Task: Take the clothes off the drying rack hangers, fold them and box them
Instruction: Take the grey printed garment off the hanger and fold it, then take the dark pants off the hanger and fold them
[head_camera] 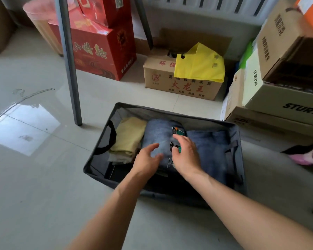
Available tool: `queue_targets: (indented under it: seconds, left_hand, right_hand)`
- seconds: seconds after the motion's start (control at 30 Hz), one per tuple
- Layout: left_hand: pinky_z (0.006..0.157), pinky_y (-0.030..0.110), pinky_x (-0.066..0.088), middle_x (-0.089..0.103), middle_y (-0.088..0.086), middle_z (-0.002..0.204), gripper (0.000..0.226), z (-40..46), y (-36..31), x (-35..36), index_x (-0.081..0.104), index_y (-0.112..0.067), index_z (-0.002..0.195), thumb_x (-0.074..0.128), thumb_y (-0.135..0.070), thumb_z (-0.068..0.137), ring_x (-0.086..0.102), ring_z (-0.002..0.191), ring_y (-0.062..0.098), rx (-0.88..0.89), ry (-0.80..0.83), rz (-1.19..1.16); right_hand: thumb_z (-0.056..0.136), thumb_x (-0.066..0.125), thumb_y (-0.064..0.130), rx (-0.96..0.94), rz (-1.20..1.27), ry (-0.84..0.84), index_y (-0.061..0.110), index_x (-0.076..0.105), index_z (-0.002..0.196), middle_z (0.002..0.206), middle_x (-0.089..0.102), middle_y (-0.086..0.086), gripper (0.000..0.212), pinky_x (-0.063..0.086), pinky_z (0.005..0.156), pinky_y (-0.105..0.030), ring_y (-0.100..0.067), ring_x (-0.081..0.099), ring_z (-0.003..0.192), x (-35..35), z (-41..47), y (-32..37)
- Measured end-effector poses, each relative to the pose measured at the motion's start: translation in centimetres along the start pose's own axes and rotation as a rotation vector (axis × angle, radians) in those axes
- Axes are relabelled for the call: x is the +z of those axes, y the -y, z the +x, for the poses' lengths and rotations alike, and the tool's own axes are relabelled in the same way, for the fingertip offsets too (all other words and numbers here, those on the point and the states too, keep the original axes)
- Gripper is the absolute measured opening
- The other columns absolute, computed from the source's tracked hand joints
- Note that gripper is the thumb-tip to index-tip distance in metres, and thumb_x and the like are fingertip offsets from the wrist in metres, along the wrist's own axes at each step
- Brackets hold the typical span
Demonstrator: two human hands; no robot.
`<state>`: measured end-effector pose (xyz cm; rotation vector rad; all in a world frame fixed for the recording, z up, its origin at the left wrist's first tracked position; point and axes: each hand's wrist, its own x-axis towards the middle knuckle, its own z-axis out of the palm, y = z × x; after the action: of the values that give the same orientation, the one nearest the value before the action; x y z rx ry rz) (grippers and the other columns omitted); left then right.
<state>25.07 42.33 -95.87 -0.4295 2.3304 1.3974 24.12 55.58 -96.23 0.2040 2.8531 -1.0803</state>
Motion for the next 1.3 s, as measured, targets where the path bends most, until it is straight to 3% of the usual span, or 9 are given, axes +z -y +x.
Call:
queue_targets:
  seconds: [0.07,0.2,0.3,0.43,0.6,0.67,0.8,0.97,1.3]
  left_hand:
    - [0.107,0.039,0.043,0.056,0.007,0.137,0.045,-2.6,-1.3,-0.4,0.053,-0.018,0.137,0.062,-0.018,0.093,0.056,0.119,0.019,-0.070,0.000,-0.171]
    - [0.082,0.032,0.052,0.063,0.006,0.114,0.035,-7.7,-4.7,-2.3,0.057,-0.018,0.131,0.056,-0.014,0.096,0.061,0.104,0.021,-0.194,0.008,-0.490]
    - [0.077,0.031,0.053,0.068,0.004,0.104,0.030,-11.5,-7.2,-4.1,0.059,-0.018,0.126,0.056,-0.014,0.096,0.066,0.098,0.020,-0.232,0.025,-0.658]
    - [0.065,0.026,0.052,0.070,0.001,0.092,0.027,-17.2,-10.9,-7.4,0.058,-0.016,0.124,0.054,-0.013,0.098,0.068,0.078,0.013,-0.189,0.041,-0.735]
    - [0.051,0.020,0.052,0.069,0.008,0.101,0.029,-24.4,-16.3,-12.1,0.058,-0.012,0.127,0.054,-0.012,0.098,0.067,0.080,0.014,-0.154,0.055,-0.755]
    - [0.053,0.021,0.054,0.069,0.011,0.103,0.031,-27.5,-18.9,-14.0,0.057,-0.010,0.128,0.054,-0.011,0.098,0.067,0.079,0.015,-0.130,0.074,-0.768]
    - [0.053,0.021,0.053,0.070,0.012,0.098,0.029,-33.7,-23.7,-17.8,0.060,-0.009,0.125,0.055,-0.009,0.096,0.068,0.076,0.015,-0.099,0.080,-0.799]
    - [0.059,0.022,0.055,0.073,0.012,0.101,0.028,-40.7,-28.9,-21.8,0.062,-0.011,0.123,0.056,-0.012,0.096,0.070,0.083,0.017,-0.044,0.093,-0.791]
    - [0.072,0.026,0.054,0.076,0.008,0.098,0.026,-51.1,-35.8,-24.6,0.062,-0.013,0.122,0.055,-0.012,0.097,0.073,0.090,0.017,0.094,0.181,-0.897]
  right_hand:
    - [0.092,0.050,0.012,0.071,0.115,-0.024,0.022,0.056,0.132,0.137,0.055,0.000,0.042,0.039,0.106,-0.035,-0.022,0.047,0.126,-1.2,-1.6,1.5]
    - [0.092,0.051,0.013,0.283,0.409,-0.009,0.019,0.066,0.120,0.118,0.068,-0.004,0.032,0.050,0.096,-0.041,-0.023,0.062,0.109,-4.1,-4.8,4.9]
    - [0.093,0.051,0.010,0.351,0.542,0.047,0.014,0.067,0.117,0.115,0.069,-0.007,0.029,0.051,0.096,-0.043,-0.024,0.065,0.106,-6.8,-7.5,8.3]
    - [0.096,0.050,0.008,0.363,0.633,0.057,0.009,0.067,0.113,0.113,0.069,-0.012,0.025,0.052,0.096,-0.045,-0.028,0.066,0.105,-11.2,-11.3,14.0]
    - [0.096,0.049,0.009,0.351,0.663,0.083,0.015,0.067,0.107,0.112,0.068,-0.011,0.022,0.053,0.093,-0.049,-0.028,0.065,0.105,-17.7,-15.9,21.1]
    - [0.099,0.049,0.011,0.331,0.656,0.096,0.012,0.066,0.115,0.113,0.067,-0.008,0.024,0.054,0.093,-0.043,-0.023,0.064,0.104,-20.8,-17.9,23.8]
    - [0.100,0.048,0.010,0.303,0.703,0.110,0.011,0.065,0.114,0.106,0.068,-0.009,0.022,0.056,0.068,-0.025,-0.016,0.065,0.090,-26.9,-21.9,29.3]
    - [0.099,0.049,0.009,0.266,0.752,0.069,0.009,0.066,0.111,0.105,0.070,-0.013,0.021,0.057,0.086,-0.041,-0.027,0.068,0.099,-33.1,-26.6,35.5]
    - [0.095,0.053,0.006,0.248,0.870,-0.094,0.018,0.068,0.093,0.100,0.071,-0.013,0.019,0.055,0.090,-0.046,-0.029,0.068,0.098,-42.9,-33.4,41.8]
